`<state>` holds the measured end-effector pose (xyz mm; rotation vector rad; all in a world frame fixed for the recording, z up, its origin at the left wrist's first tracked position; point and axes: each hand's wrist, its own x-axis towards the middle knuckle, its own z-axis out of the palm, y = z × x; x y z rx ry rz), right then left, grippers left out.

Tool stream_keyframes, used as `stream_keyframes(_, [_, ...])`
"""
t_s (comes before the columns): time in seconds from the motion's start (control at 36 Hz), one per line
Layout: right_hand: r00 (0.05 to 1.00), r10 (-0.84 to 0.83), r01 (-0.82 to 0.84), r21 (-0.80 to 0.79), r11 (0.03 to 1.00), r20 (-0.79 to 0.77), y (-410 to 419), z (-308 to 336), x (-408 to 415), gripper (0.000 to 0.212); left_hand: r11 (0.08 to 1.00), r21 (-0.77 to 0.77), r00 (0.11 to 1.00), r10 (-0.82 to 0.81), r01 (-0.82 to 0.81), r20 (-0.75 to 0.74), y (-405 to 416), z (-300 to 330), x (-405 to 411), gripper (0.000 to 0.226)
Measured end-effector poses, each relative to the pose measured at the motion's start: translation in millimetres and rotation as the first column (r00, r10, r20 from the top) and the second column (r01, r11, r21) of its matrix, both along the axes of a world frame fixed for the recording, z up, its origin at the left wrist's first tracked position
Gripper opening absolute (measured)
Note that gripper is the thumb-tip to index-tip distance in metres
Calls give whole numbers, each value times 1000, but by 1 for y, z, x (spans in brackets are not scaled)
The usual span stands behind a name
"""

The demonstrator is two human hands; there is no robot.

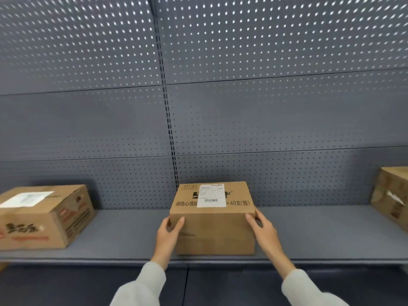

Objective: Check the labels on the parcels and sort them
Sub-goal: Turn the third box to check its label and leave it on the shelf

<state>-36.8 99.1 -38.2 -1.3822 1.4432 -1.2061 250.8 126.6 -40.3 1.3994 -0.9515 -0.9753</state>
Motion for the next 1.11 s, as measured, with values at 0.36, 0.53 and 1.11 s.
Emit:
stream_keyframes(0.36, [984, -25, 22, 17, 1000, 178, 0, -1, 21, 56, 995, 4, 980, 101, -101, -171, 11, 9, 4, 25])
stream_keyframes(0.53, [990, 23, -19, -32, 999, 138, -2, 10, 65, 57, 990, -9, 977, 137, -141, -165, 15, 15, 48, 26])
stream_keyframes(1.11, [962, 154, -151, -34, 988, 223, -26, 10, 307, 65, 962, -12, 959, 271, -273, -83, 16, 41, 284, 31])
